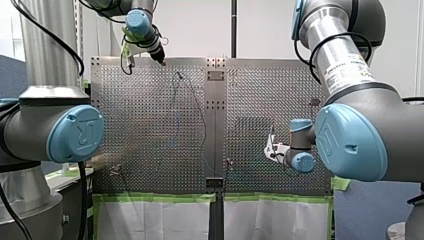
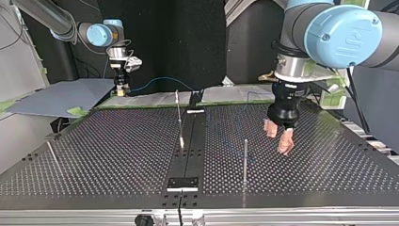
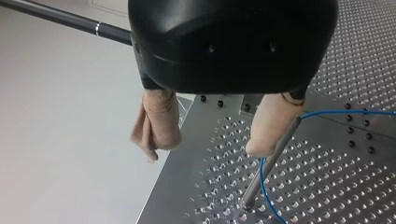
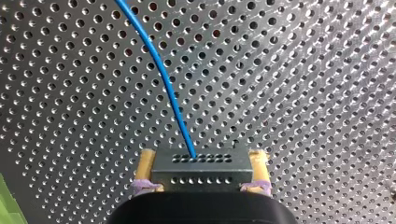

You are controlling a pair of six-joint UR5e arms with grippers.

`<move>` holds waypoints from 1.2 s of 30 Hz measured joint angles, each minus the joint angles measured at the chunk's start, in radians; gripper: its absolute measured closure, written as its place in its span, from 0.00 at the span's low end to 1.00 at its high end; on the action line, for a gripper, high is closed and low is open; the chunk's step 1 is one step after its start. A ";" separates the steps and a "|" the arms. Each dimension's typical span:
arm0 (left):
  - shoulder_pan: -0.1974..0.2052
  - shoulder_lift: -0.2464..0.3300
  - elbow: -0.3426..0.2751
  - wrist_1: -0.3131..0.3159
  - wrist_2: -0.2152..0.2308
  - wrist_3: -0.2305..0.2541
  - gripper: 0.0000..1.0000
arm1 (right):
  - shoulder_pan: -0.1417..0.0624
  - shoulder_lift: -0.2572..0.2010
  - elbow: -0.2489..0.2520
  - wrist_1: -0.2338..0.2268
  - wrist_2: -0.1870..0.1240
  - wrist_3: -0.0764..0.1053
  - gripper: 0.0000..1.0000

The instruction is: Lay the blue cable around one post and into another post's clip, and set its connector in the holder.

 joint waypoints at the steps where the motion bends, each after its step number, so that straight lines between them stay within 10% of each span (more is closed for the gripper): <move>1: 0.000 0.000 0.000 0.000 -0.001 0.000 0.00 | 0.000 0.000 0.000 0.000 0.000 0.000 1.00; 36: -0.006 0.000 0.000 0.015 0.021 0.007 0.00 | 0.000 0.000 0.000 0.003 0.000 -0.002 1.00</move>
